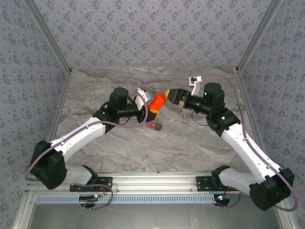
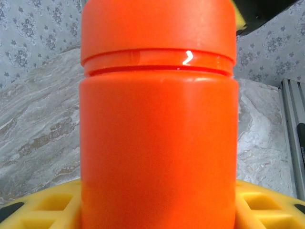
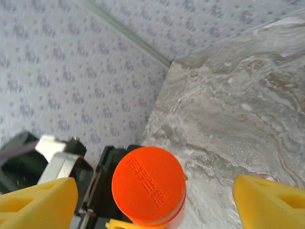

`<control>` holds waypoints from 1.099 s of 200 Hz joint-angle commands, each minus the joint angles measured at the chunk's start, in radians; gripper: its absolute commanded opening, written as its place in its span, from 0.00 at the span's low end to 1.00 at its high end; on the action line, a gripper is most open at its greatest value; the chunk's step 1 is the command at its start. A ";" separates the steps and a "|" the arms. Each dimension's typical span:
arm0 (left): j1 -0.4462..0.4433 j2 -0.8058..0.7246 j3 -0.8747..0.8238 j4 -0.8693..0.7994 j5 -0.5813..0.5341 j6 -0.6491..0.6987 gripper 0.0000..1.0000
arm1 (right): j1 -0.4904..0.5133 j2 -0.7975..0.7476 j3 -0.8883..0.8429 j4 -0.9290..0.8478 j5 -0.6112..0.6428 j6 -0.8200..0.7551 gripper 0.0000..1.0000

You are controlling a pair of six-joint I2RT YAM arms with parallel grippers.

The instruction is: Sort the pills into containers

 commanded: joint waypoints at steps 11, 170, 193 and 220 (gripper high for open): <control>0.001 0.007 0.015 0.045 0.014 0.011 0.00 | 0.041 0.033 0.057 -0.104 0.137 0.106 0.87; 0.002 0.031 0.025 0.050 0.020 0.007 0.00 | 0.121 0.167 0.151 -0.146 0.080 0.021 0.64; 0.002 0.033 0.027 0.050 0.022 0.008 0.00 | 0.121 0.169 0.154 -0.165 0.055 -0.007 0.59; 0.001 0.034 0.030 0.048 0.022 0.008 0.00 | 0.113 0.176 0.162 -0.176 0.017 -0.049 0.49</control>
